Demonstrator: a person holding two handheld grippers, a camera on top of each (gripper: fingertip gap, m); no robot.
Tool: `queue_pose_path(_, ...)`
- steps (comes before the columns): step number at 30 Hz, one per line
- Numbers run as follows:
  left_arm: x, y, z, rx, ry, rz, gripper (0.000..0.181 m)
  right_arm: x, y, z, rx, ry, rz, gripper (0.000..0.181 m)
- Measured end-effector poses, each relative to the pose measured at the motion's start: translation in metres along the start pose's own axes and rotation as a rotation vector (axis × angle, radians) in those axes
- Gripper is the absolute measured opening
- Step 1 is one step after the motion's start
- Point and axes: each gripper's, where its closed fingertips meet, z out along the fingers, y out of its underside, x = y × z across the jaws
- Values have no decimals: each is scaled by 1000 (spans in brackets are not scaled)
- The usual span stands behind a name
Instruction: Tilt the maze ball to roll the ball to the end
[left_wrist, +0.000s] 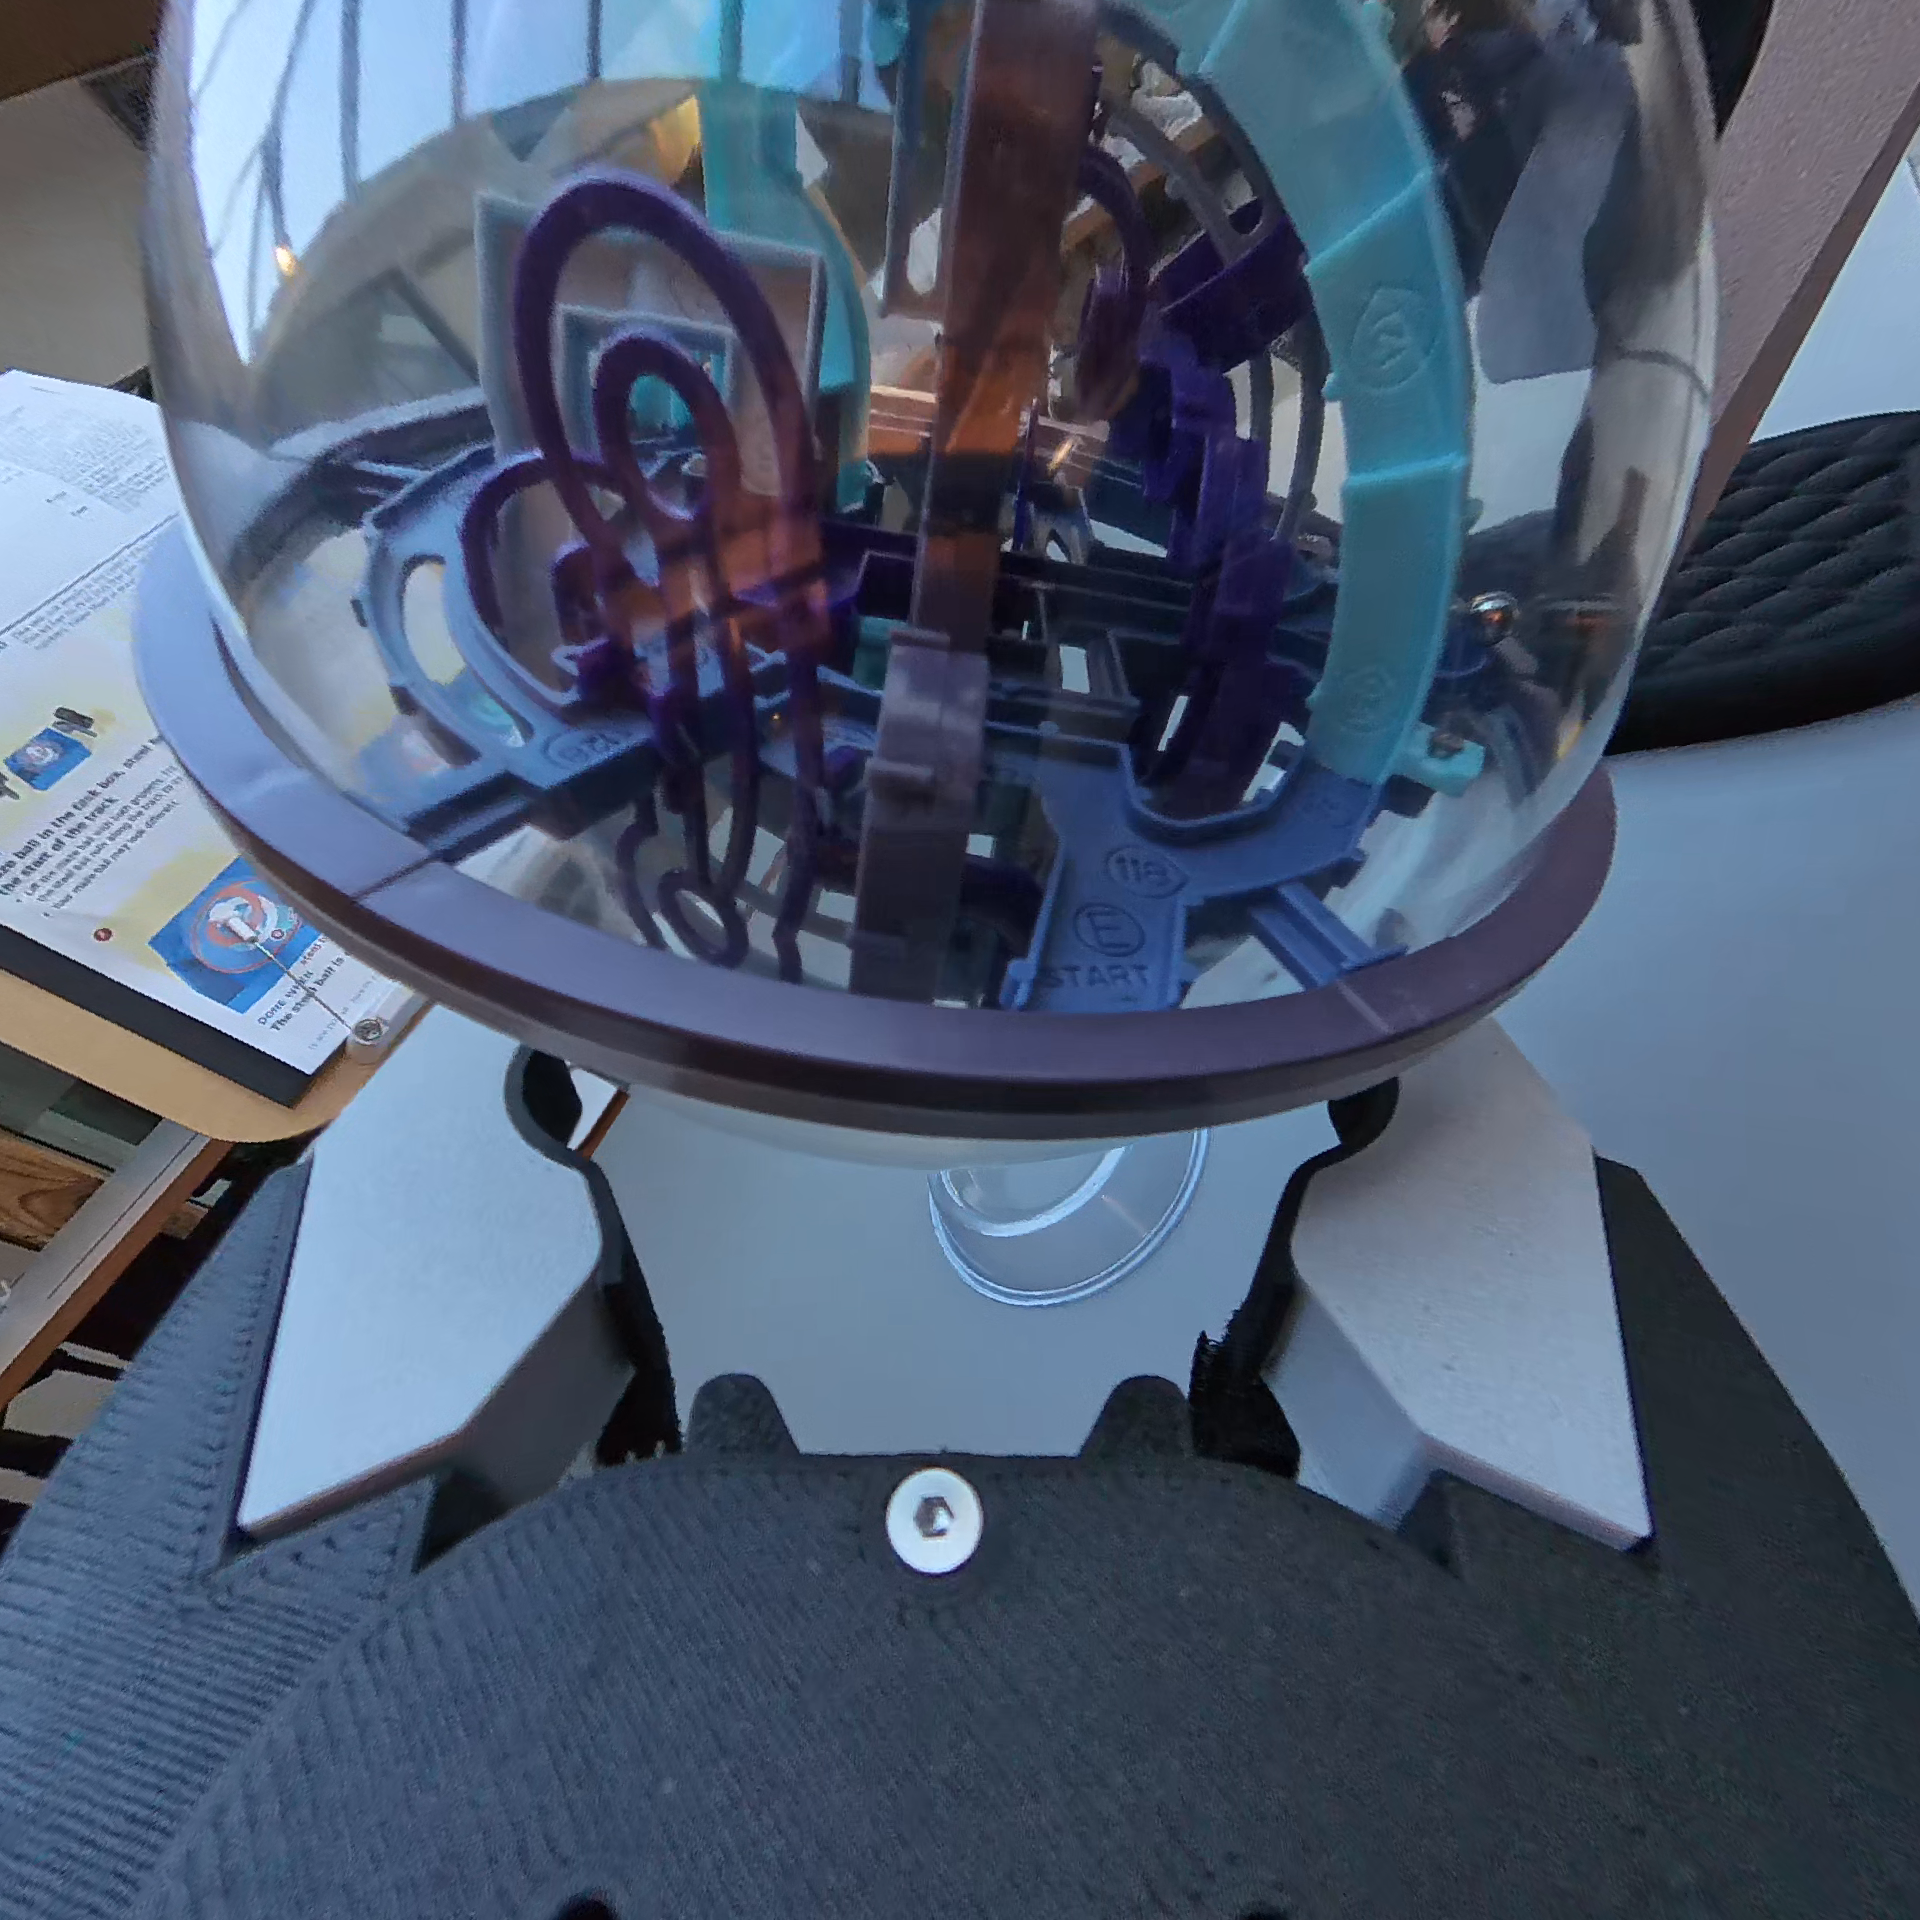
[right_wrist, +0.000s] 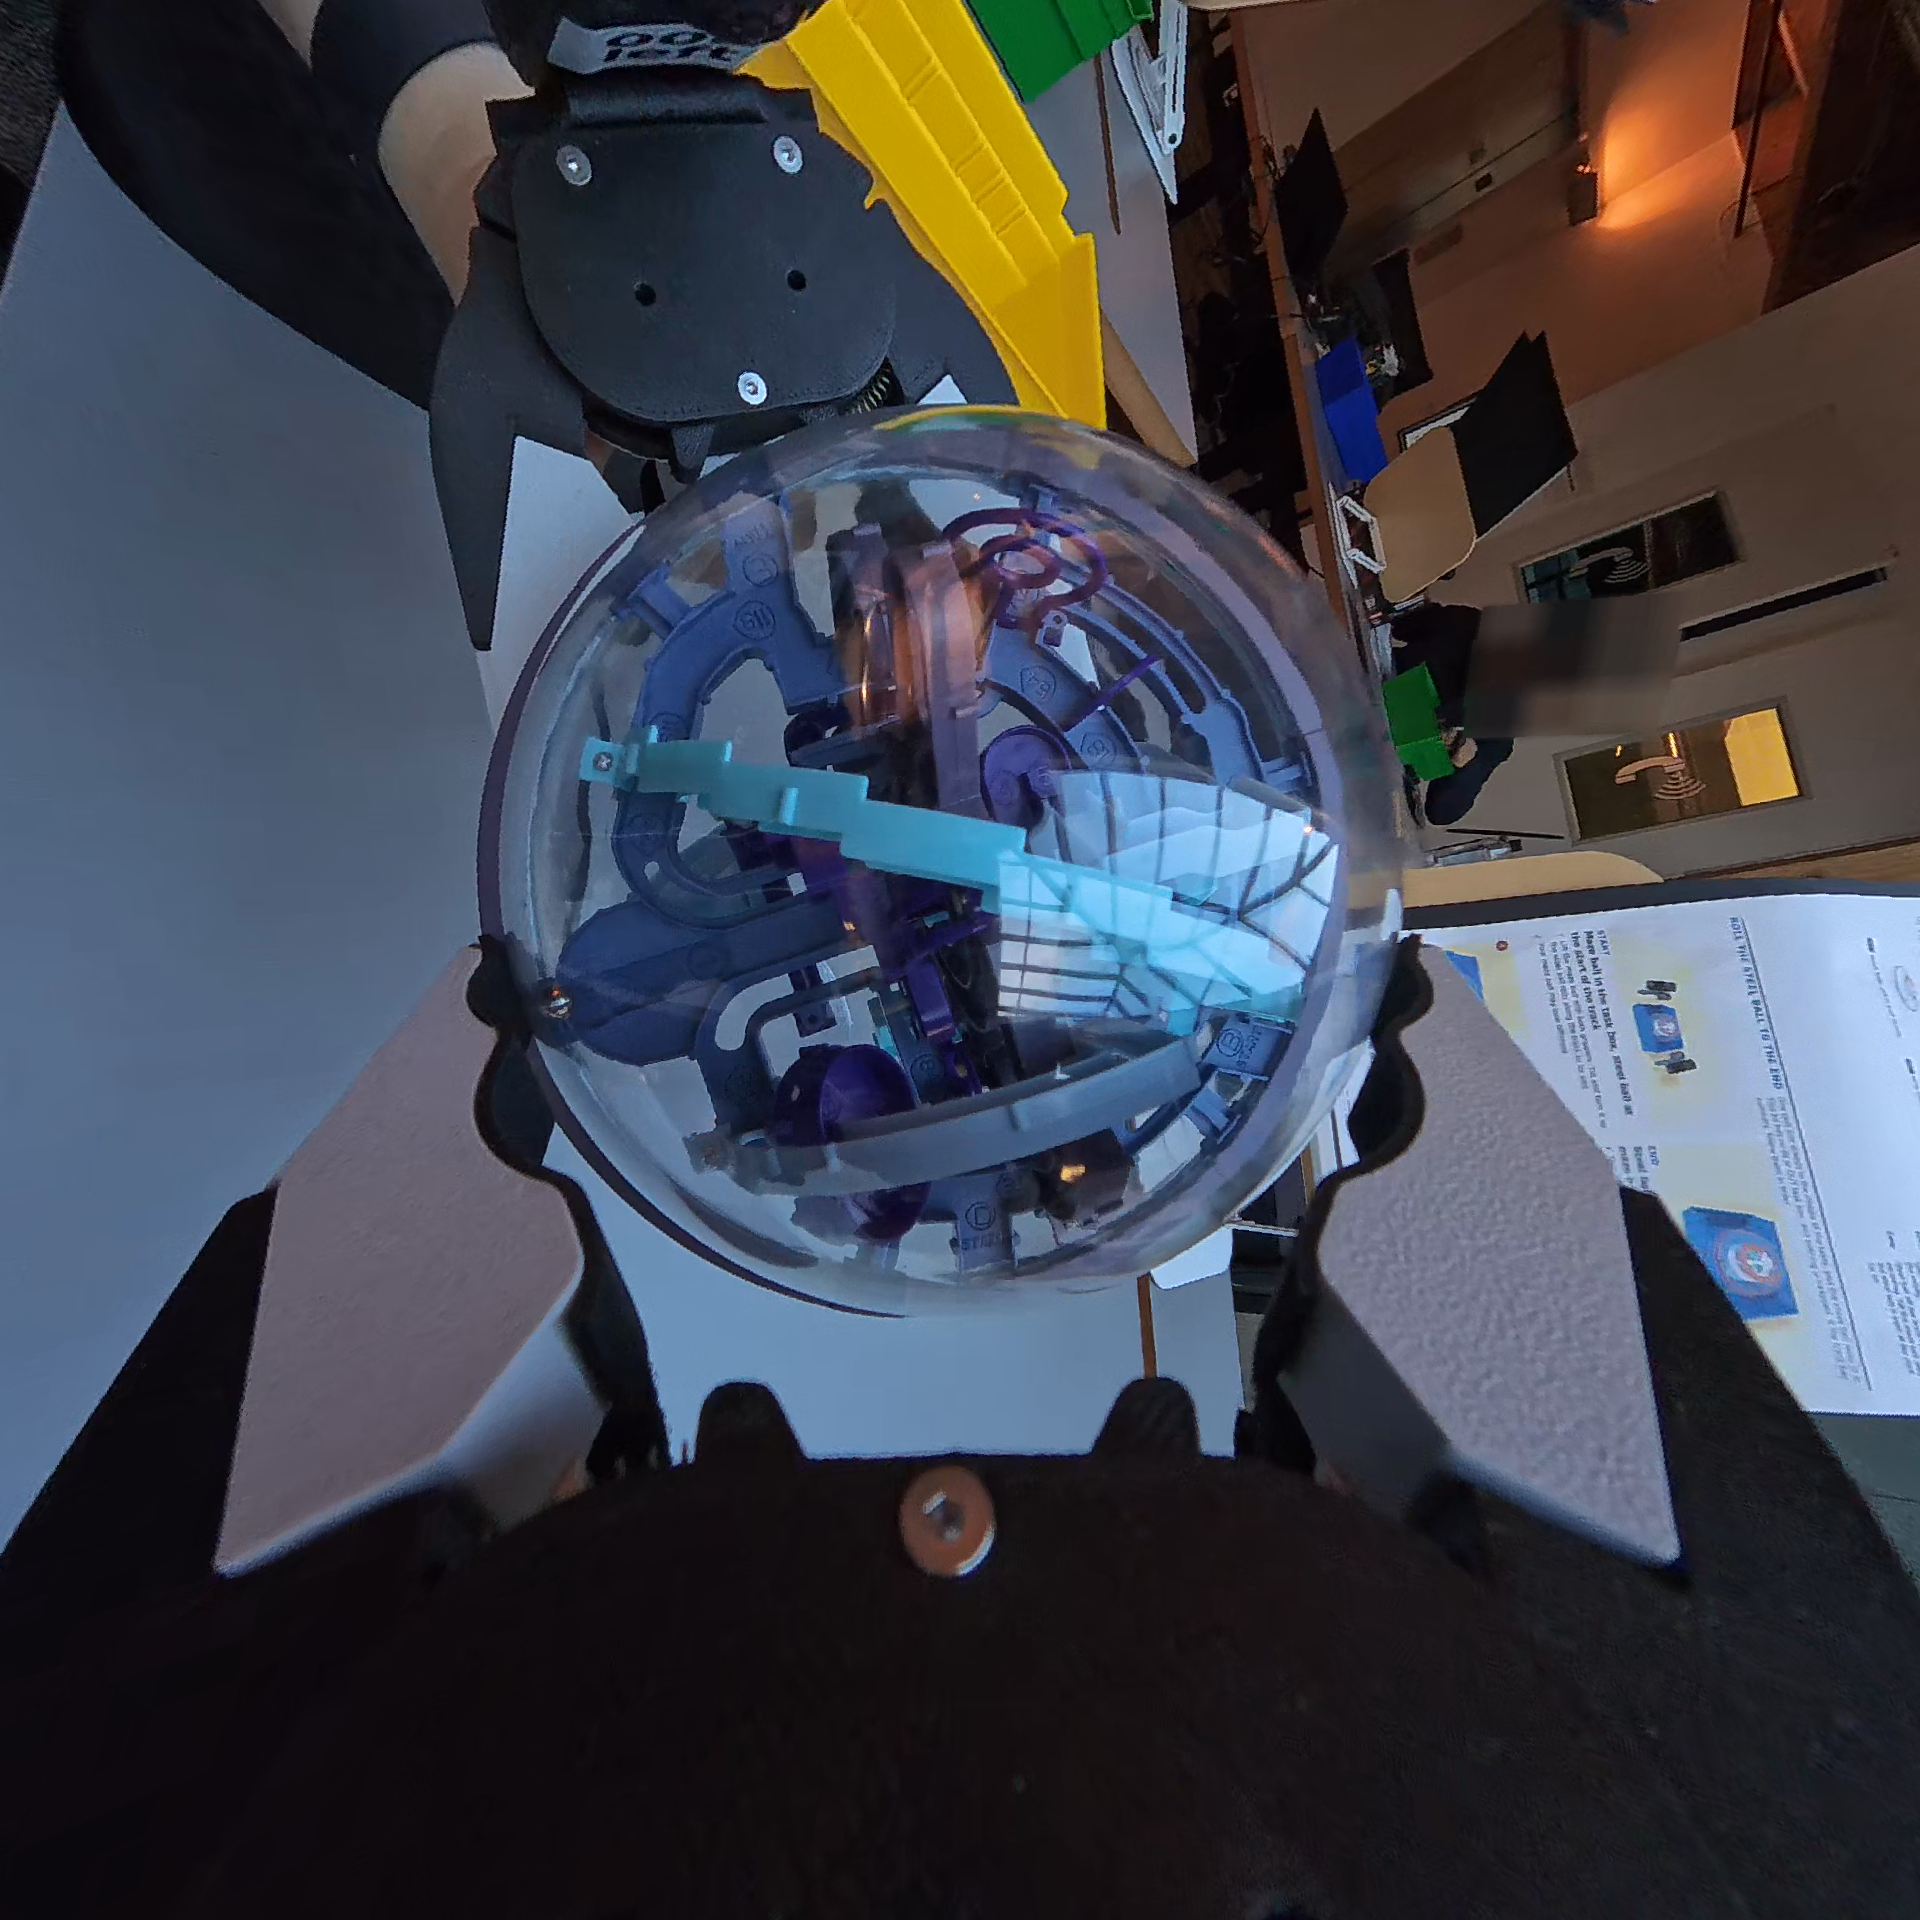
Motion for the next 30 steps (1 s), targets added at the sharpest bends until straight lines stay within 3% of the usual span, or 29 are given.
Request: queue_pose_path(30, 33, 24, 4, -16, 55, -151, 147, -30, 15, 10, -44, -124, 80, 157)
